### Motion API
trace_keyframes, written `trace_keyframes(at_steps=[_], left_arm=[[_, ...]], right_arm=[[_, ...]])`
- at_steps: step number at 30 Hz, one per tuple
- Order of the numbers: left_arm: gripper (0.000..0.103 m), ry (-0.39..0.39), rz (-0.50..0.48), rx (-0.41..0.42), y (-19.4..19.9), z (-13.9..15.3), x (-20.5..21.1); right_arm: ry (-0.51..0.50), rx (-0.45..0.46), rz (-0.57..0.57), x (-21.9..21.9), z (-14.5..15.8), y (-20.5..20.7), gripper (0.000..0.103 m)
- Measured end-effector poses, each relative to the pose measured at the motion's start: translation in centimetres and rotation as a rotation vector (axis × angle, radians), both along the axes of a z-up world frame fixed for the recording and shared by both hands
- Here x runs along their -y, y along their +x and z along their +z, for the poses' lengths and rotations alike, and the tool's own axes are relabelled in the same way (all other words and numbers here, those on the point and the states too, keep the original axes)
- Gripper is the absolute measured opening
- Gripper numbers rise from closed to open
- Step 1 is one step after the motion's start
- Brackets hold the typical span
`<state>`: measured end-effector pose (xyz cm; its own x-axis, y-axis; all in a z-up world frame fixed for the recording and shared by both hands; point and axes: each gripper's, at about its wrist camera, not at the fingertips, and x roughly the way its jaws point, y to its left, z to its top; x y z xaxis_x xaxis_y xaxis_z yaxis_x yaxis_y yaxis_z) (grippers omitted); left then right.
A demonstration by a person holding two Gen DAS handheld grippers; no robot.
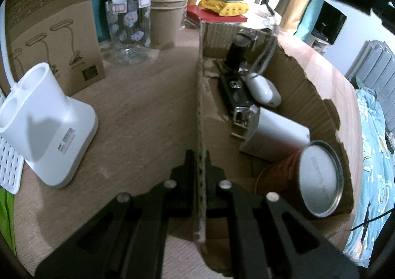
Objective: Organize rigid objects
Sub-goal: 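Carry the flashlight into the box and open the right gripper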
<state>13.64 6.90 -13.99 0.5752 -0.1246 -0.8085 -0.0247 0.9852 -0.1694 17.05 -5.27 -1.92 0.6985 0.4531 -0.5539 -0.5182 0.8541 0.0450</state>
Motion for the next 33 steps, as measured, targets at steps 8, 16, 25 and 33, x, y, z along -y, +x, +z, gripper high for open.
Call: trace_keyframes(at_steps=[8,16,25,33], left_arm=[[0.005,-0.001,0.0,0.0,0.2,0.0,-0.1],[0.004,-0.001,0.0,0.0,0.1,0.0,-0.1],[0.004,0.0,-0.003,0.001,0.2,-0.3,0.1],[0.004,-0.004,-0.002,0.001,0.1,-0.3,0.2]], right_arm=[[-0.027,-0.074,0.024,-1.3,-3.0,1.4,0.019],[-0.06,-0.151,0.038,-2.7,-6.2,3.1,0.019],[-0.089,-0.218,0.035,-3.5,-9.0,4.5,0.004],[-0.081,-0.225,0.032,-2.9,-9.1,4.7,0.004]])
